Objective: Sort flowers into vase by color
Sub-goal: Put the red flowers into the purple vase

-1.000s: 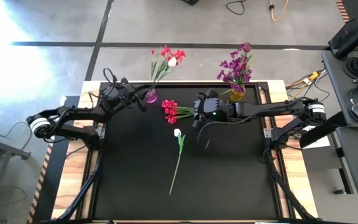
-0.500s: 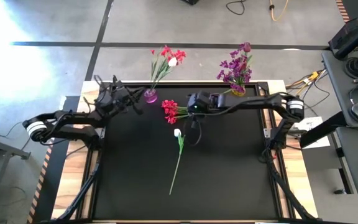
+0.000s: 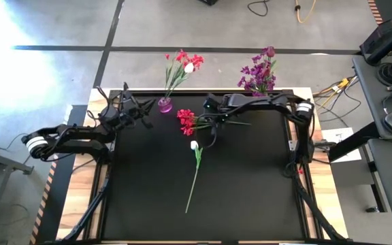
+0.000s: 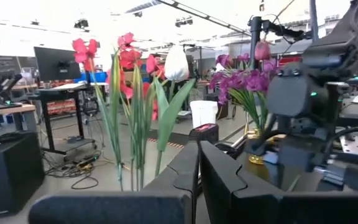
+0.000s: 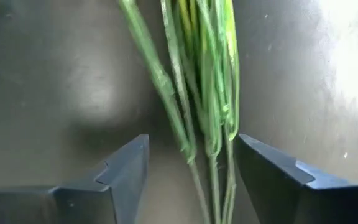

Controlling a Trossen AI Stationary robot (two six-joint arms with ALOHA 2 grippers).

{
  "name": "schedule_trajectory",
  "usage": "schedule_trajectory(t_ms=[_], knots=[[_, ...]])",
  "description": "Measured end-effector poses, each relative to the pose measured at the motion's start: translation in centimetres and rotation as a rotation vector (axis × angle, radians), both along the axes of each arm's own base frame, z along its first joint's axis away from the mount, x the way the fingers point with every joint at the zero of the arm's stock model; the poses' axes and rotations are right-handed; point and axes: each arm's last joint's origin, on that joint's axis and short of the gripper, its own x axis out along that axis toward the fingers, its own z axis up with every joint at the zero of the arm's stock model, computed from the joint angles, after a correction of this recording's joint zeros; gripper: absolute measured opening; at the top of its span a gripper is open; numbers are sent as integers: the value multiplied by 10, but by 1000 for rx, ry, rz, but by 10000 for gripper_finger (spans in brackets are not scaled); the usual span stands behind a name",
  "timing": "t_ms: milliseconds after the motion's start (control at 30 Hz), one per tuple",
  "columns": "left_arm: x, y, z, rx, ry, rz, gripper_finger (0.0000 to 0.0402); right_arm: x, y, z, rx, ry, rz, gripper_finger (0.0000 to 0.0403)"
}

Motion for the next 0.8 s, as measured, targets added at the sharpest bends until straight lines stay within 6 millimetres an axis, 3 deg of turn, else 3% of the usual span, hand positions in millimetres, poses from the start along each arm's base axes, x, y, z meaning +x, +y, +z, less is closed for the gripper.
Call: schedule_trajectory(t_ms=[167,333,467,633,800], knots=[[1,0,-1,-4,6,-4,0,8,-10,-10,11,60,29,248],[1,0,-1,-6,7,-4,0,15,-18,-19,49,114,25,224],[1,1,-1,-8,11,-8,0,16,-20,-23,97,111,28,181],[1,0,-1,-11,9,-30,0,14,-20,-20,137,94,38,99],[1,0,0,-16,-10,-46,0,13,-20,10,90,-2,41,23]])
